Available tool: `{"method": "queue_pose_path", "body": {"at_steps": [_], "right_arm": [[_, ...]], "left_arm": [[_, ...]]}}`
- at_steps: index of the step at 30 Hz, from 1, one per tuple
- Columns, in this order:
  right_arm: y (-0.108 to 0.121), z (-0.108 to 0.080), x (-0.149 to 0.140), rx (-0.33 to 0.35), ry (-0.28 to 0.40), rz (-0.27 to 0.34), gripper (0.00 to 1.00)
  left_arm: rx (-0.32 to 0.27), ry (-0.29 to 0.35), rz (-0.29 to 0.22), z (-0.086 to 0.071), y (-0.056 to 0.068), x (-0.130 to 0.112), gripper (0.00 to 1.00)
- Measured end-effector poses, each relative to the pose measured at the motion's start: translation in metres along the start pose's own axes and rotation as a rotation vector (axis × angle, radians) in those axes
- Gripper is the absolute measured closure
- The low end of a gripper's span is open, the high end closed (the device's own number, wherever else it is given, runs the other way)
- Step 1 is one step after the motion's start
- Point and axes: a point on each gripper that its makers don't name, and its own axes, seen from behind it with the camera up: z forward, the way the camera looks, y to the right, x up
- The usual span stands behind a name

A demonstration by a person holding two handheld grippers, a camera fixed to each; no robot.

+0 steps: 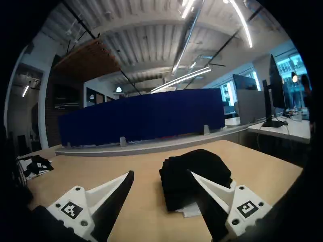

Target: Fold towel

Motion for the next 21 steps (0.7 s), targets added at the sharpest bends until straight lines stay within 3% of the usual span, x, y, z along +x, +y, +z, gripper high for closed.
{"method": "queue_pose_path", "body": {"at_steps": [6, 15, 21], "right_arm": [[-0.004, 0.0, 0.002, -0.007, 0.023, -0.006, 0.0], [-0.022, -0.004, -0.005, 0.021, 0.028, -0.118, 0.0], [-0.021, -0.004, -0.005, 0.016, 0.028, -0.132, 0.0]], "left_arm": [[0.0, 0.0, 0.0, 0.0, 0.0, 0.0, 0.05], [0.0, 0.0, 0.0, -0.001, 0.0, 0.0, 0.05], [0.0, 0.0, 0.0, -0.002, -0.001, 0.0, 0.05]]}}
